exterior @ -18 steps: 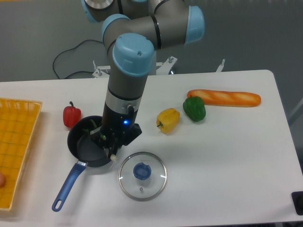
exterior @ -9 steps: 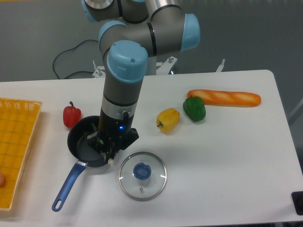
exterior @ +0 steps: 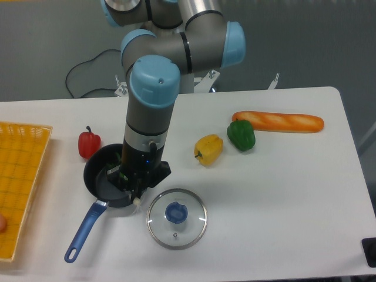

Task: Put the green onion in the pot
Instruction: 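Lower the green onion into the saucepan, then open the gripper to release the onion in the saucepan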

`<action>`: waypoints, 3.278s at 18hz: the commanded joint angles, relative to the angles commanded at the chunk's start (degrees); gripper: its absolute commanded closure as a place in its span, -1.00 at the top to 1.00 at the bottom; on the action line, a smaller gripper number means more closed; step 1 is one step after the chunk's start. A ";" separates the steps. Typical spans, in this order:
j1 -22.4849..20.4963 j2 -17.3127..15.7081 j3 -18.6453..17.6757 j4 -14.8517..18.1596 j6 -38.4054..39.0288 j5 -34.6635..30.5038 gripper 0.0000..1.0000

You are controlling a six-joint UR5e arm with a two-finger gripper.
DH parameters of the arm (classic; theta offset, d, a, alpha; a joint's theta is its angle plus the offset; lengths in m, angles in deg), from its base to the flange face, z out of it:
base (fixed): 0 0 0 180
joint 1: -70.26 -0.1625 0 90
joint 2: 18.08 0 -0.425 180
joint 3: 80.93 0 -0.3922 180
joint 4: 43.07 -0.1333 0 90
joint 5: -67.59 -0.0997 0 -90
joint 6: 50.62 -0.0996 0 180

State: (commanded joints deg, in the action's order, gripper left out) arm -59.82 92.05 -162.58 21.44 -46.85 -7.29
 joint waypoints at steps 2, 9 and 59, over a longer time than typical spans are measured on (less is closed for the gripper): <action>0.17 0.00 -0.44 0.00 0.00 -0.09 -0.68; 0.79 0.44 -0.71 -0.26 0.44 0.00 -0.62; 3.43 3.08 -1.32 -0.70 -2.71 -2.45 -0.17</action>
State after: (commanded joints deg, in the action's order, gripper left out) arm -56.39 95.13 -163.90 20.74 -49.55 -9.74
